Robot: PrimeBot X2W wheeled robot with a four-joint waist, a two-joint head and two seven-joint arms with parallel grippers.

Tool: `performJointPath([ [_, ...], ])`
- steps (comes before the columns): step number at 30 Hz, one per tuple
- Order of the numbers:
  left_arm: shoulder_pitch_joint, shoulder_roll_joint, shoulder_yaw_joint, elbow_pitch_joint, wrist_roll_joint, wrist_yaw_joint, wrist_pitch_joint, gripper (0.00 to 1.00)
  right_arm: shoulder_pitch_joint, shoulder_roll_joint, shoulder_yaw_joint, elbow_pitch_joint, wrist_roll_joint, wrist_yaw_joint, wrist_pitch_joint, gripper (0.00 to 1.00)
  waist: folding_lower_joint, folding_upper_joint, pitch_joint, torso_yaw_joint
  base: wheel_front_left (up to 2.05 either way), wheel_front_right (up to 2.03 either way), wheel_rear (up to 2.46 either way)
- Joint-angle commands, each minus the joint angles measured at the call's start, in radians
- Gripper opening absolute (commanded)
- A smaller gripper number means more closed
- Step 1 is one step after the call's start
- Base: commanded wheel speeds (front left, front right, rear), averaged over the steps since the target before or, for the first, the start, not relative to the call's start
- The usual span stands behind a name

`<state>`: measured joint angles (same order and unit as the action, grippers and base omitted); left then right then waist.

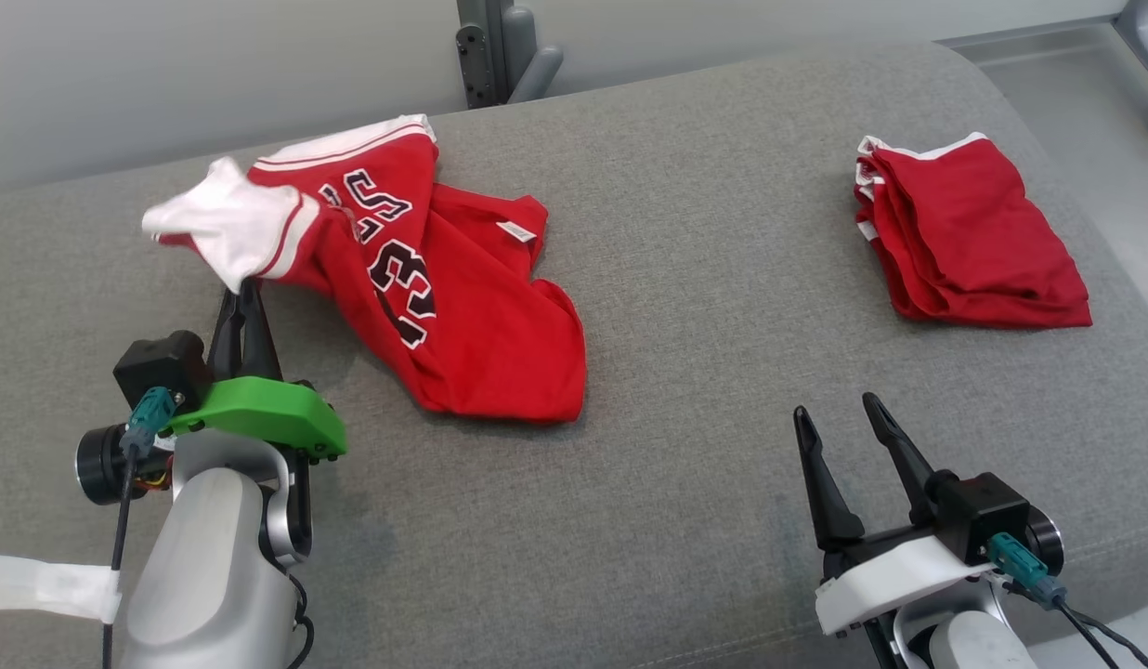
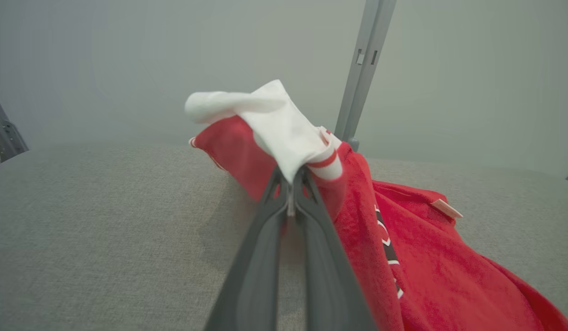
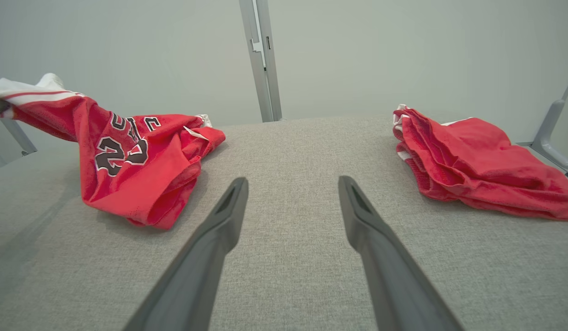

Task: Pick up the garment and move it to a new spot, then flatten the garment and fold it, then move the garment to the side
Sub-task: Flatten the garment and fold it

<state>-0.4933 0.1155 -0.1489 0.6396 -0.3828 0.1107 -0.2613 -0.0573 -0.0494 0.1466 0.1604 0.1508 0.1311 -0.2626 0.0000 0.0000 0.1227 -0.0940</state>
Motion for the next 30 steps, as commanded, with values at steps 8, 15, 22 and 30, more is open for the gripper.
performJointPath([
  [8,0.082,-0.006,-0.020,-0.272,0.055,-0.026,-0.004,0.00,0.024,-0.002,-0.014,-0.001,0.013,-0.001,-0.003,1.00,0.0000,0.0000,-0.041,0.037,0.00,0.00,0.00],
  [15,0.171,0.014,-0.024,-0.455,0.046,0.002,0.060,0.00,0.035,-0.002,-0.024,-0.010,0.025,-0.001,-0.003,1.00,0.0000,0.0000,-0.046,0.025,0.00,0.00,0.00],
  [22,0.307,0.022,0.026,-0.410,0.018,0.053,0.066,0.00,0.036,-0.002,-0.039,-0.013,0.021,-0.001,-0.003,1.00,0.0000,0.0000,-0.026,0.022,0.00,0.00,0.00],
  [30,0.363,0.018,0.074,-0.195,-0.008,0.083,0.021,0.00,0.027,-0.002,-0.040,-0.007,0.009,-0.001,-0.003,1.00,0.0000,0.0000,-0.024,0.053,0.00,0.00,0.00],
])
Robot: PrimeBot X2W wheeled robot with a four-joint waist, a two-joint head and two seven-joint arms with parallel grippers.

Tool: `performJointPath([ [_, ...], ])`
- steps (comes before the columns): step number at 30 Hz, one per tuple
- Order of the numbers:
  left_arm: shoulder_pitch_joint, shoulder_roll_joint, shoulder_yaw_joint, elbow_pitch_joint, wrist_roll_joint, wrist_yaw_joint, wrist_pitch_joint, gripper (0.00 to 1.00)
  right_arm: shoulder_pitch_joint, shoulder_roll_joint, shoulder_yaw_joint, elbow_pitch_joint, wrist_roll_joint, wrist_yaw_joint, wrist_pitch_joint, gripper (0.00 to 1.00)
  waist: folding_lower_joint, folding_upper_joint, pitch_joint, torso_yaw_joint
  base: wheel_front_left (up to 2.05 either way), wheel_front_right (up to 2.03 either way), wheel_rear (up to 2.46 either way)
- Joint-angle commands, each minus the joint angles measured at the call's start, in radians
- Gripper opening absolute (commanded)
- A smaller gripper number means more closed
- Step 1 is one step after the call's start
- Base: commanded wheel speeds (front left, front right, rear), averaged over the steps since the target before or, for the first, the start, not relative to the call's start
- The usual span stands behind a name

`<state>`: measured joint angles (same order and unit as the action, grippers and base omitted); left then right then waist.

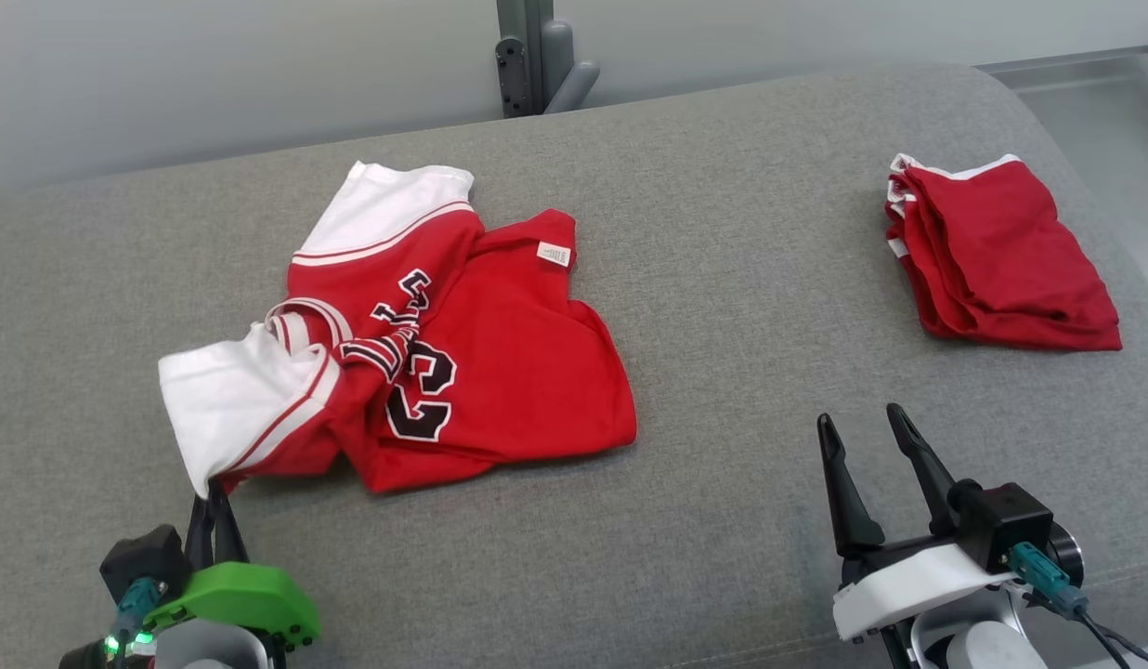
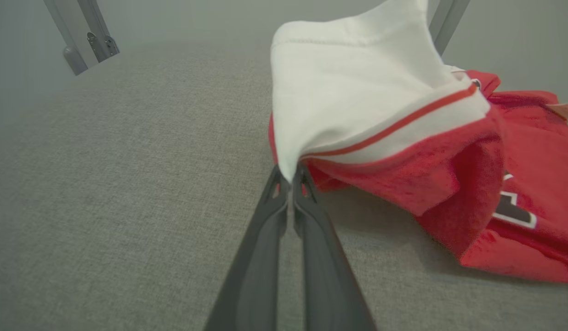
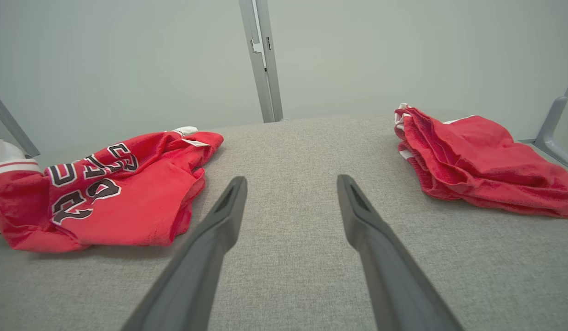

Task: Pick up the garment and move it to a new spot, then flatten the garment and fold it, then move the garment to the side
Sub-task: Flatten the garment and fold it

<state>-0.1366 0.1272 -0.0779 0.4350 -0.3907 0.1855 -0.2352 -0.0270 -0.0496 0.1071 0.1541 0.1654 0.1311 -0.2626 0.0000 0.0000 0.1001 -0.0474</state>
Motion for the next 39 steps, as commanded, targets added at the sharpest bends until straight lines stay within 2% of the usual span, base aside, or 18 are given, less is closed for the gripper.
performJointPath([
  [1,0.001,0.006,0.007,0.042,-0.003,0.009,-0.009,0.00,-0.005,-0.002,-0.001,0.001,-0.008,-0.001,-0.003,1.00,0.0000,0.0000,-0.003,0.011,0.00,0.00,0.00],
  [4,-0.015,0.002,0.013,0.118,-0.004,0.005,-0.018,0.00,-0.006,-0.002,0.002,0.002,-0.010,-0.001,-0.003,1.00,0.0000,0.0000,-0.007,0.023,0.00,0.00,0.00],
  [5,-0.021,0.000,0.016,0.133,-0.007,0.001,-0.021,0.35,-0.005,-0.002,0.001,0.003,-0.011,-0.001,-0.003,1.00,0.0000,0.0000,-0.008,0.027,0.00,0.00,0.00],
  [6,-0.026,-0.003,0.018,0.143,-0.008,-0.003,-0.023,0.49,-0.004,-0.002,0.000,0.004,-0.012,-0.001,-0.003,1.00,0.0000,0.0000,-0.010,0.031,0.00,0.00,0.00],
  [7,-0.029,-0.007,0.028,0.146,-0.008,-0.004,-0.027,1.00,0.000,-0.002,-0.003,0.006,-0.012,-0.001,-0.003,1.00,0.0000,0.0000,-0.013,0.038,0.00,0.00,0.00],
  [13,-0.042,-0.014,0.066,0.050,0.022,0.006,-0.030,1.00,0.002,-0.002,-0.004,0.006,-0.013,-0.001,-0.003,1.00,0.0000,0.0000,-0.017,0.049,0.00,0.00,0.00],
  [16,-0.053,-0.025,0.067,-0.001,0.039,-0.009,-0.030,1.00,-0.001,-0.002,0.002,0.006,-0.013,-0.001,-0.003,1.00,0.0000,0.0000,-0.018,0.048,0.00,0.00,0.00],
  [19,-0.075,-0.035,0.057,0.005,0.026,-0.021,-0.027,1.00,-0.001,-0.002,0.005,0.007,-0.013,-0.001,-0.003,1.00,0.0000,0.0000,-0.018,0.044,0.00,0.00,0.00],
  [25,-0.176,-0.045,0.068,0.134,-0.042,-0.033,0.084,1.00,-0.008,-0.002,0.017,0.012,-0.006,-0.001,-0.003,1.00,0.0000,0.0000,-0.015,0.009,0.00,0.00,0.00],
  [32,-0.260,-0.039,0.091,0.247,-0.089,-0.054,0.094,1.00,-0.006,-0.002,0.016,0.016,-0.008,-0.001,-0.003,1.00,0.0000,0.0000,-0.010,-0.016,0.00,0.00,0.00],
  [33,-0.270,-0.038,0.092,0.262,-0.091,-0.053,0.091,0.68,-0.006,-0.002,0.016,0.016,-0.008,-0.001,-0.003,1.00,0.0000,0.0000,-0.010,-0.017,0.00,0.00,0.00],
  [34,-0.279,-0.038,0.094,0.277,-0.095,-0.053,0.089,0.45,-0.004,-0.002,0.016,0.017,-0.008,-0.001,-0.003,1.00,0.0000,0.0000,-0.011,-0.018,0.00,0.00,0.00],
  [35,-0.287,-0.037,0.095,0.291,-0.096,-0.053,0.084,0.11,-0.002,-0.002,0.016,0.017,-0.009,-0.001,-0.003,1.00,0.0000,0.0000,-0.012,-0.018,0.00,0.00,0.00],
  [36,-0.295,-0.036,0.094,0.306,-0.097,-0.054,0.081,0.00,-0.001,-0.002,0.017,0.017,-0.009,-0.001,-0.003,1.00,0.0000,0.0000,-0.014,-0.018,0.00,0.00,0.00],
  [39,-0.312,-0.038,0.092,0.340,-0.094,-0.056,0.052,0.00,0.007,-0.002,0.015,0.019,-0.008,-0.001,-0.003,1.00,0.0000,0.0000,-0.024,-0.011,0.00,0.00,0.00],
])
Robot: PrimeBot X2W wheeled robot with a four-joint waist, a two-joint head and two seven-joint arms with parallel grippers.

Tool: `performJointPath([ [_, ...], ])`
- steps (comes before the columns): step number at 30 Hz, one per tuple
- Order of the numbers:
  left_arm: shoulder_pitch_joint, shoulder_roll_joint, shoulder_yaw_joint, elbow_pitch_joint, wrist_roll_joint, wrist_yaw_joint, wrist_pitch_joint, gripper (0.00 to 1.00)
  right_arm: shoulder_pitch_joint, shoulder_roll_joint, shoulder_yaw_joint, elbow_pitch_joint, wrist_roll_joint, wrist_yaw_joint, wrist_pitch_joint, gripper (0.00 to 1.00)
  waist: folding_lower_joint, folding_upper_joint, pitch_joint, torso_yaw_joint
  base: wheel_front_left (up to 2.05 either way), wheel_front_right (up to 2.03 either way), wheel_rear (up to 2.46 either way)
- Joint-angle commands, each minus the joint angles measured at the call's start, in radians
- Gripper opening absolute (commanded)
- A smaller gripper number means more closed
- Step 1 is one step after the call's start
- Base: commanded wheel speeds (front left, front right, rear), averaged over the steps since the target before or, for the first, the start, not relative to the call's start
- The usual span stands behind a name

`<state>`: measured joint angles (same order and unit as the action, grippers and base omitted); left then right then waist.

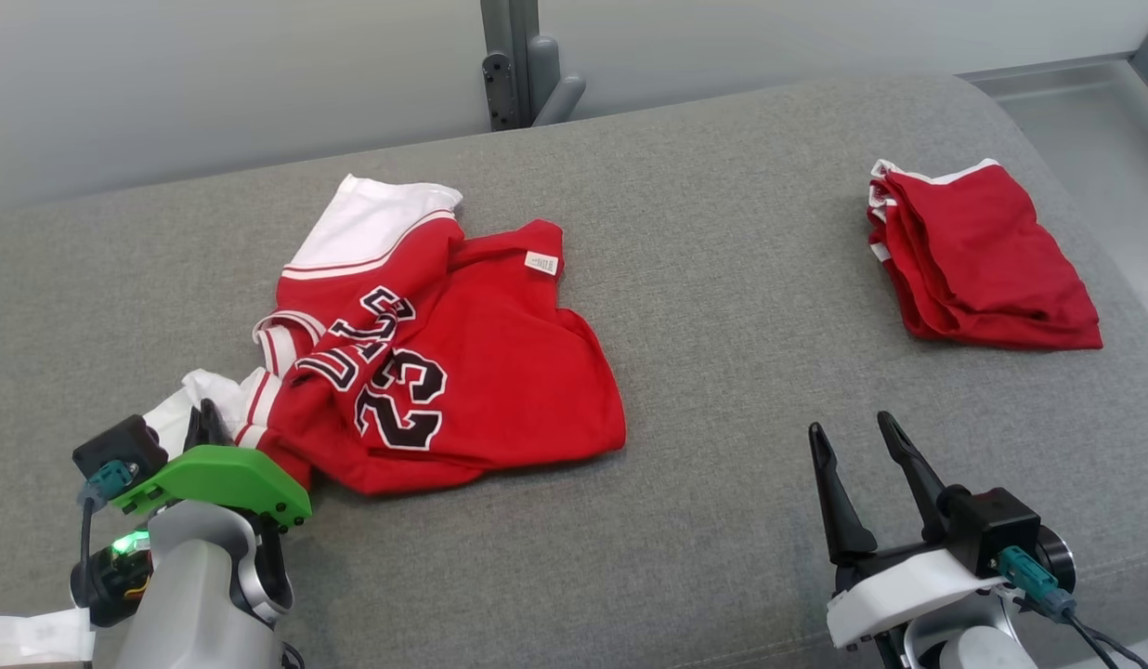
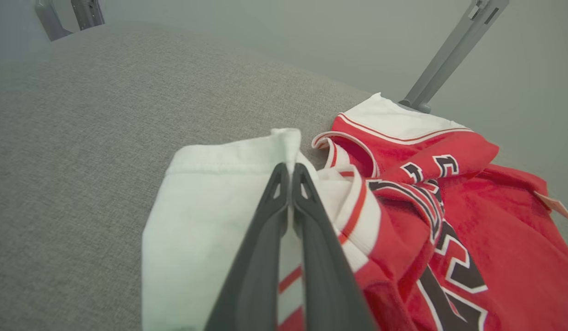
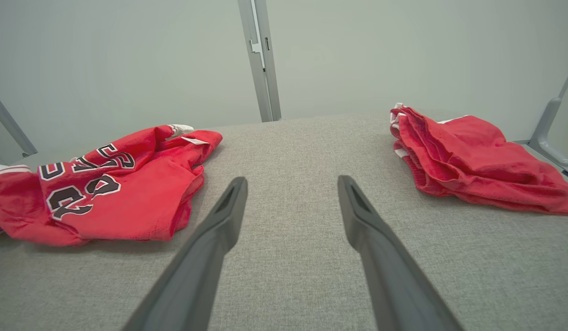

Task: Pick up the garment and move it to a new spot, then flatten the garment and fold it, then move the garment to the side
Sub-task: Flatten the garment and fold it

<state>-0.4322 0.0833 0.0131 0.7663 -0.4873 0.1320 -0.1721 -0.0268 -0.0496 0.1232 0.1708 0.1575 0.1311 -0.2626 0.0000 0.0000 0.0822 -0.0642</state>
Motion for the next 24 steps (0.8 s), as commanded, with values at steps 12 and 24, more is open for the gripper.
performJointPath([
  [12,0.108,-0.013,0.009,-0.143,0.045,-0.011,-0.095,0.00,0.044,-0.002,-0.013,-0.003,0.007,-0.001,-0.003,1.00,0.0000,0.0000,-0.051,0.121,0.00,0.00,0.00],
  [24,0.419,-0.033,-0.154,-0.361,0.007,0.029,-0.077,0.00,0.032,-0.002,-0.018,-0.001,0.001,-0.001,-0.003,1.00,0.0000,0.0000,-0.046,0.228,0.00,0.00,0.00],
])
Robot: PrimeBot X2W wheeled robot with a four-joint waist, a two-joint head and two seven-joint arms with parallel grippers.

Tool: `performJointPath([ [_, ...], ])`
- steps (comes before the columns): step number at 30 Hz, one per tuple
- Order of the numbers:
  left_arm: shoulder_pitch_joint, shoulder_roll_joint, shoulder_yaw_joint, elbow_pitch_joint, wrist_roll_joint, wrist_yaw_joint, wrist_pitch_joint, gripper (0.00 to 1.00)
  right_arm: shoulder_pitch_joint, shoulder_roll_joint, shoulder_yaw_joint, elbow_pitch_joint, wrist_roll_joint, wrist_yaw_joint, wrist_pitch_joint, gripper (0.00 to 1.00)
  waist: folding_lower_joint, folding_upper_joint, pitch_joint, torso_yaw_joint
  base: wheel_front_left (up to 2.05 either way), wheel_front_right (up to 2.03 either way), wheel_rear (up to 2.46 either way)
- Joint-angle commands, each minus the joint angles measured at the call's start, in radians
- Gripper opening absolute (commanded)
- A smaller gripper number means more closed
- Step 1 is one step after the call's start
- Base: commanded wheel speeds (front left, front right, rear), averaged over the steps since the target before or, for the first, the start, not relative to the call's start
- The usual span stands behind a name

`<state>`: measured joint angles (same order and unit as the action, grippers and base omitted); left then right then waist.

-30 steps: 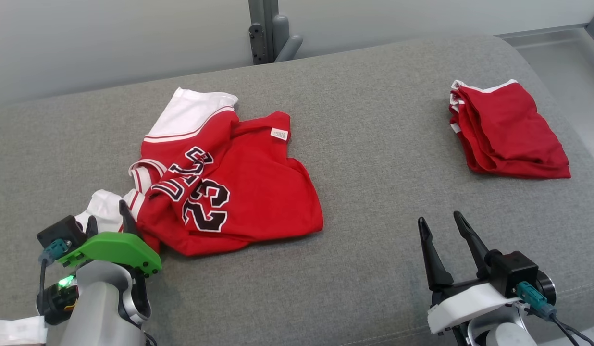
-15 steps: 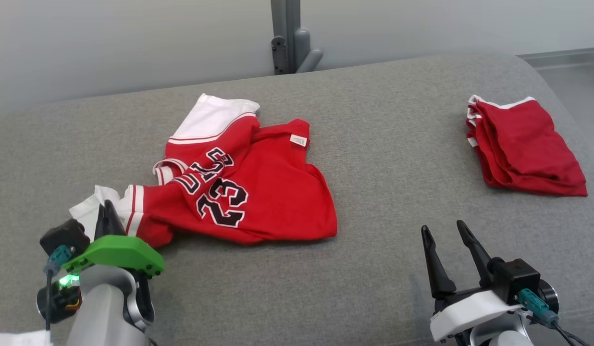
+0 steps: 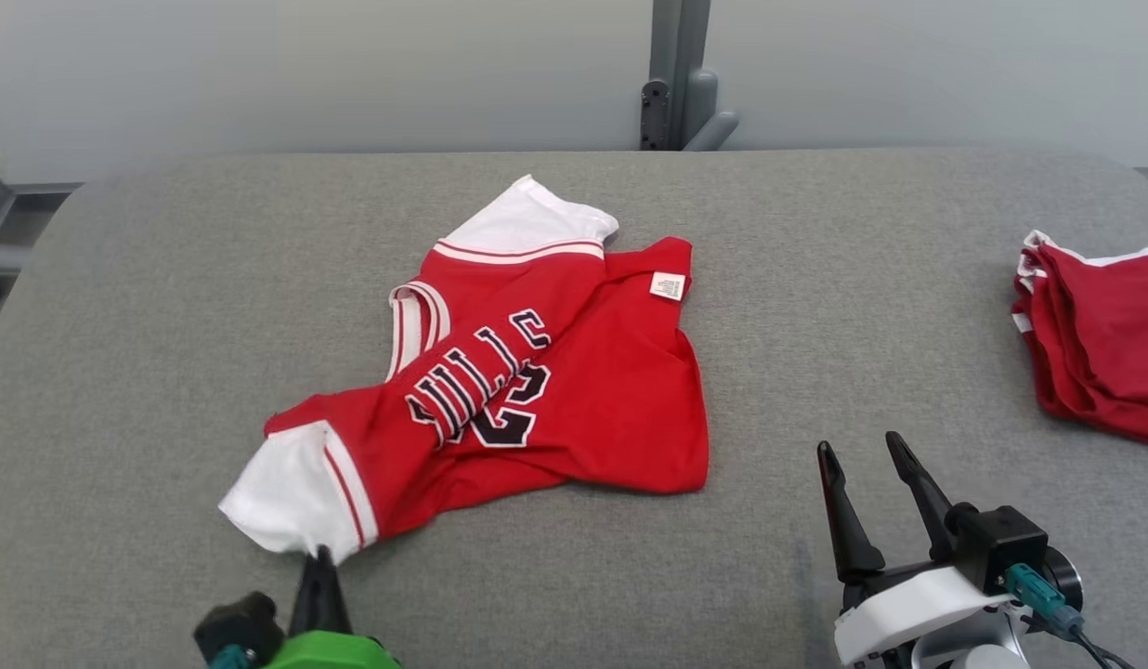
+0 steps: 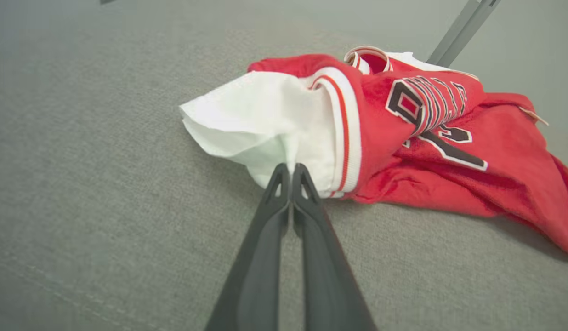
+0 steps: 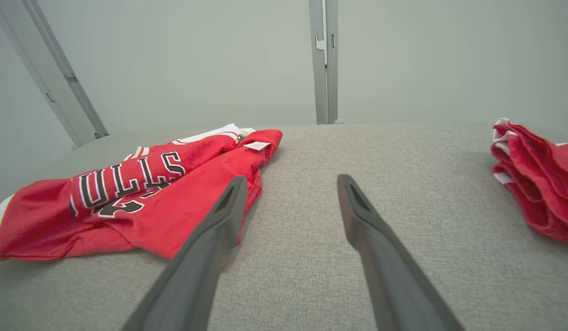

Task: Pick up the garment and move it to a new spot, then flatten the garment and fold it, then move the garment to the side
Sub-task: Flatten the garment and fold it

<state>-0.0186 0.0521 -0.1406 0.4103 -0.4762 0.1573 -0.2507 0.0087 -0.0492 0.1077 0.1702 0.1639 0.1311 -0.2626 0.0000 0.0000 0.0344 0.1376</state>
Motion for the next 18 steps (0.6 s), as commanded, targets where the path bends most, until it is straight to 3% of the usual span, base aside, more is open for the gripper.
performJointPath([
  [1,0.017,0.000,-0.029,-0.006,-0.013,0.010,0.006,0.00,-0.006,-0.002,0.000,0.000,-0.005,-0.001,-0.003,1.00,0.0000,0.0000,0.002,0.031,0.00,0.00,0.00],
  [6,0.028,0.000,-0.159,0.016,-0.044,0.044,0.060,0.00,-0.014,-0.003,0.002,0.004,-0.010,-0.001,-0.003,1.00,0.0000,0.0000,0.003,0.051,0.00,0.00,0.00],
  [9,0.017,0.000,-0.204,0.040,-0.043,0.040,0.102,0.00,-0.016,-0.003,0.007,0.008,-0.008,-0.001,-0.003,1.00,0.0000,0.0000,0.002,0.052,0.00,0.00,0.00],
  [10,0.015,0.000,-0.214,0.047,-0.041,0.037,0.112,0.16,-0.016,-0.003,0.007,0.008,-0.007,-0.001,-0.003,1.00,0.0000,0.0000,0.001,0.050,0.00,0.00,0.00],
  [11,0.013,0.000,-0.222,0.051,-0.036,0.035,0.118,0.45,-0.016,-0.003,0.007,0.008,-0.007,-0.001,-0.003,1.00,0.0000,0.0000,0.002,0.047,0.00,0.00,0.00],
  [12,0.010,0.001,-0.228,0.053,-0.035,0.030,0.123,0.93,-0.015,-0.003,0.004,0.009,-0.007,-0.001,-0.003,1.00,0.0000,0.0000,0.002,0.045,0.00,0.00,0.00],
  [13,0.008,0.001,-0.231,0.054,-0.037,0.026,0.125,1.00,-0.014,-0.003,0.002,0.009,-0.006,-0.001,-0.003,1.00,0.0000,0.0000,0.003,0.041,0.00,0.00,0.00],
  [18,-0.008,0.007,-0.249,0.015,-0.023,0.014,0.110,1.00,-0.006,-0.003,-0.010,0.028,-0.003,-0.001,-0.003,1.00,0.0000,0.0000,0.006,0.026,0.00,0.00,0.00],
])
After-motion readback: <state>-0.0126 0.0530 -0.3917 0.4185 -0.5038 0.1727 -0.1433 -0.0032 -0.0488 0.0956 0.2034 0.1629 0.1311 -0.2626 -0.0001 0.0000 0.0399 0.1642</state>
